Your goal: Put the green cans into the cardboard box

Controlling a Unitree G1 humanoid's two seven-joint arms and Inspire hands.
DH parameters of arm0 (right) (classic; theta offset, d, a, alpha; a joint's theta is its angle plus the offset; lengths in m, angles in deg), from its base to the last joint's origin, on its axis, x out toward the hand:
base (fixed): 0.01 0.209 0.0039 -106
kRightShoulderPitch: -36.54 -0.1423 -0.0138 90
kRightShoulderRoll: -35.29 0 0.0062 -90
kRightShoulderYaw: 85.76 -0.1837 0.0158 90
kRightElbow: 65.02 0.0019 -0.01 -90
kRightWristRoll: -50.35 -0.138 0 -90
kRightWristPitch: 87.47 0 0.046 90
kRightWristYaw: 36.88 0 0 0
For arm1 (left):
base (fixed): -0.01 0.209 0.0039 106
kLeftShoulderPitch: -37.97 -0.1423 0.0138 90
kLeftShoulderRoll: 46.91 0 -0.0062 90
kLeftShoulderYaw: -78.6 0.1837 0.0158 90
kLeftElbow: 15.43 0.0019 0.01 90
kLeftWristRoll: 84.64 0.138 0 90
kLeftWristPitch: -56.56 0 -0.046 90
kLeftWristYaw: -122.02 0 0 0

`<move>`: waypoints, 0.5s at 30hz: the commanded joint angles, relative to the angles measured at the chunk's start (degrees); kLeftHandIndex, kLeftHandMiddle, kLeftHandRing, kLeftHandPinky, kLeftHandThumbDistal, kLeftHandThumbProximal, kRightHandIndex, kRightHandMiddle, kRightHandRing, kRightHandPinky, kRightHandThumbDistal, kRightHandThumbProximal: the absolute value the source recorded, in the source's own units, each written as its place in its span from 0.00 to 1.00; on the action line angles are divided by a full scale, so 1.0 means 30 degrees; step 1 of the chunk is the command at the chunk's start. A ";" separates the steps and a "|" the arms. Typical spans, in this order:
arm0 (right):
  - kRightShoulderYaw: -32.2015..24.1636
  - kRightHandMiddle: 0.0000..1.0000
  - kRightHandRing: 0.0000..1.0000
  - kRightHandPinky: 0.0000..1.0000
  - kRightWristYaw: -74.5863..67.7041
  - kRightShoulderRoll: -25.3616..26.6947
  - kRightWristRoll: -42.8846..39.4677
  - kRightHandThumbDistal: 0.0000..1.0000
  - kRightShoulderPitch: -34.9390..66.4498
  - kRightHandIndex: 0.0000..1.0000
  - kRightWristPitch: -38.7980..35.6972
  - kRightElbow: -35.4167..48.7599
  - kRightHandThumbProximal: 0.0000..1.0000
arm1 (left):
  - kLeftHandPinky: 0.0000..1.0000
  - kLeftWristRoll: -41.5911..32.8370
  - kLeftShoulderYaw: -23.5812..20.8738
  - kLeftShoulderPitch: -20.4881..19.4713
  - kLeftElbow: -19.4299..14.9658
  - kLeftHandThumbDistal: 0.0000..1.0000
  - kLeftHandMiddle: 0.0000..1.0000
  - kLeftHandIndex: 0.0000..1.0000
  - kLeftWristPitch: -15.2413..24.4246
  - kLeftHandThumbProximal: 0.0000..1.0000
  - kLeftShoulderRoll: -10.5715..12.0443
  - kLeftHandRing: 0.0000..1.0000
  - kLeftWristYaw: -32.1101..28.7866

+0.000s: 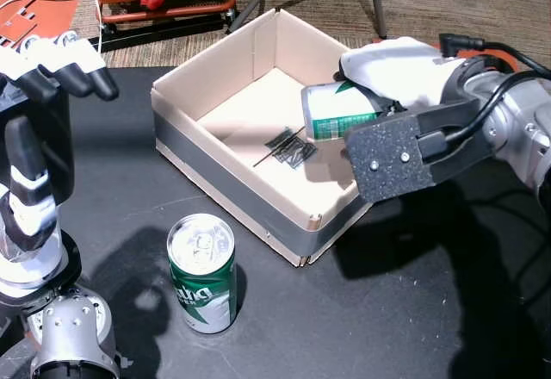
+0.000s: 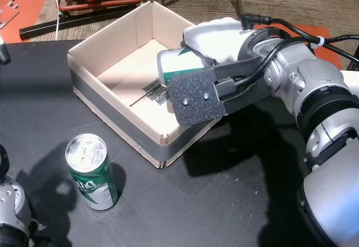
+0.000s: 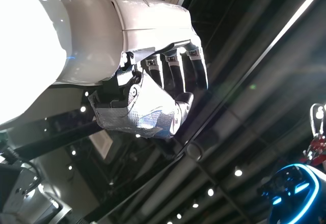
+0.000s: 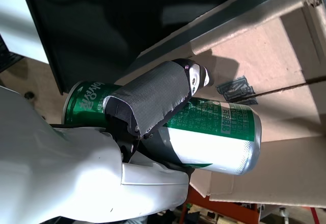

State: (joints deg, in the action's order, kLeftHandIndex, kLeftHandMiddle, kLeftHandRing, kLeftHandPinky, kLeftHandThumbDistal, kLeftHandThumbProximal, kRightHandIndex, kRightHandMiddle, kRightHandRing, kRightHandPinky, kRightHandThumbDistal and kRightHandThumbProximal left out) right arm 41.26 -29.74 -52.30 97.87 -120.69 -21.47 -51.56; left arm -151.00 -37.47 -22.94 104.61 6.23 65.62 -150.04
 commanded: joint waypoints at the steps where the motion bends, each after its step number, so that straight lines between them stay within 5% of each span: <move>1: 0.0256 0.26 0.28 0.24 -0.0547 -0.0118 0.0244 0.53 -0.0608 0.23 -0.0155 0.0103 0.00 | 0.62 0.0203 0.0158 -0.0303 -0.0261 0.24 0.47 0.36 -0.0057 0.02 -0.0143 0.52 -0.0146; 4: 0.0683 0.23 0.25 0.24 -0.1111 -0.0196 0.0671 0.53 -0.0734 0.20 -0.0223 0.0126 0.00 | 0.59 0.0879 0.0013 -0.0638 -0.0478 0.27 0.46 0.36 -0.0468 0.14 -0.0541 0.49 -0.0146; 6: 0.0850 0.21 0.24 0.24 -0.1368 -0.0231 0.0855 0.52 -0.0815 0.18 -0.0340 0.0137 0.00 | 0.57 0.0538 -0.0215 -0.0686 -0.0683 0.29 0.42 0.33 -0.1211 0.06 -0.0082 0.46 -0.0144; 8: 0.0935 0.24 0.26 0.26 -0.1519 -0.0247 0.0898 0.55 -0.0864 0.21 -0.0463 0.0134 0.00 | 0.57 0.0461 0.0007 -0.0796 -0.0980 0.20 0.45 0.37 -0.1768 0.10 0.0151 0.50 -0.0145; 10: 0.1022 0.25 0.28 0.30 -0.1574 -0.0272 0.0926 0.57 -0.0901 0.22 -0.0500 0.0122 0.00 | 0.57 0.0219 -0.0299 -0.0308 -0.0488 0.28 0.46 0.34 -0.1034 0.00 0.0559 0.50 -0.0146; 11: 0.1044 0.26 0.28 0.30 -0.1646 -0.0272 0.0924 0.58 -0.0892 0.23 -0.0543 0.0112 0.00 | 0.59 0.0576 -0.0561 -0.0111 -0.0168 0.30 0.43 0.31 -0.0082 0.13 0.0609 0.47 -0.0146; 15: 0.1164 0.26 0.28 0.30 -0.1728 -0.0280 0.1021 0.59 -0.0930 0.23 -0.0635 0.0071 0.00 | 0.62 0.0474 -0.0548 0.0104 0.0074 0.32 0.44 0.31 0.0524 0.08 0.0670 0.50 -0.0146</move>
State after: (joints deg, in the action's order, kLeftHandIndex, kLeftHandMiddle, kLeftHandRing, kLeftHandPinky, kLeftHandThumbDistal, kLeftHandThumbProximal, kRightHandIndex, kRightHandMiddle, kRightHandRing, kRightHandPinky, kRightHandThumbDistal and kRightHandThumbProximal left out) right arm 44.43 -33.75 -53.12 100.80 -121.10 -22.91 -51.60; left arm -149.60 -38.87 -23.21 104.42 7.05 67.10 -150.04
